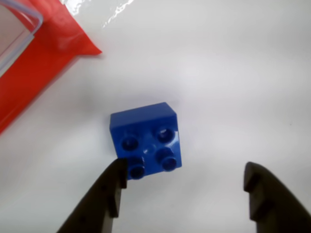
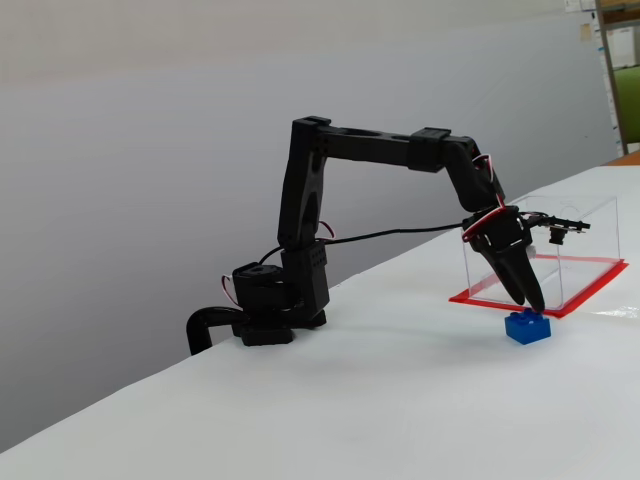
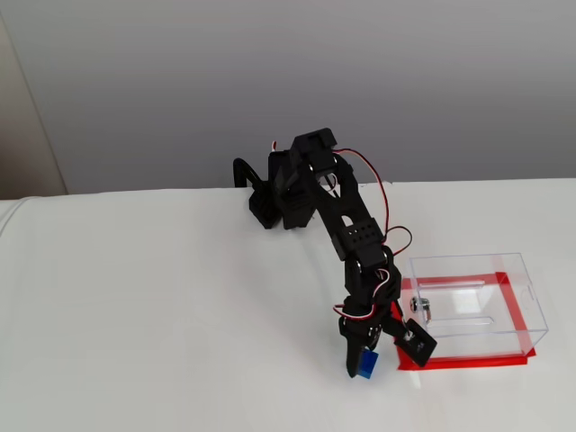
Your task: Pick the blue lego brick and place it into the transparent box
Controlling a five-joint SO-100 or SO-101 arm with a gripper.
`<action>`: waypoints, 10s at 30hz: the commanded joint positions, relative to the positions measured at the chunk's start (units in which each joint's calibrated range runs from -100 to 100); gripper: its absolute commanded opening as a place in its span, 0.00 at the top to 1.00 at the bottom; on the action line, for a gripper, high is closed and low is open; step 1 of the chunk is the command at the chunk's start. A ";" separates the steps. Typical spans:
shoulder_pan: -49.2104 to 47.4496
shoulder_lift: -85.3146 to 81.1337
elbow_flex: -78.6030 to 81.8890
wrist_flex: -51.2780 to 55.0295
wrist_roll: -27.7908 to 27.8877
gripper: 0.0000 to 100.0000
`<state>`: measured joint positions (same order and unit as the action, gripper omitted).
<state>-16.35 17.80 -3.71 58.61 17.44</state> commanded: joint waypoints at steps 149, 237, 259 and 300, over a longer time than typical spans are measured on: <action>-39.74 -16.15 -9.58 -9.00 -6.27 0.92; 3.44 -78.26 38.79 -9.00 -6.32 0.98; 20.15 -111.44 79.02 -9.00 -13.06 0.98; 25.85 -117.72 103.07 -7.35 -17.13 0.98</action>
<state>8.65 -99.15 98.41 51.07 0.59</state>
